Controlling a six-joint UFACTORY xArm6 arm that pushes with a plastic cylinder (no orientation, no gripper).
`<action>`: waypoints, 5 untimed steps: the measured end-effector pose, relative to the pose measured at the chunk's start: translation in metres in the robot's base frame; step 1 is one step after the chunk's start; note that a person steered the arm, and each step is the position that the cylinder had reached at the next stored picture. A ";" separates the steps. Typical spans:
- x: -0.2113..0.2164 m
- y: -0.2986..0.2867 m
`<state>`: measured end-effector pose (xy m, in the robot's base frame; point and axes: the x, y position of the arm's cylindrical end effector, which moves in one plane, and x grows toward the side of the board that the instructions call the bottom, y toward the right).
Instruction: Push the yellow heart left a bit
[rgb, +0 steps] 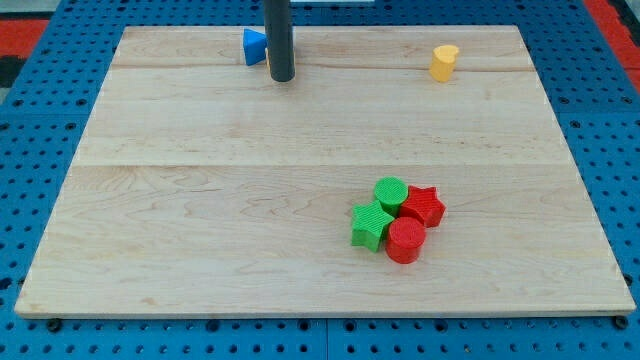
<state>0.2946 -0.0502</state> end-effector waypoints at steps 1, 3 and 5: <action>0.010 0.059; 0.022 0.257; -0.004 0.332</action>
<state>0.2910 0.2822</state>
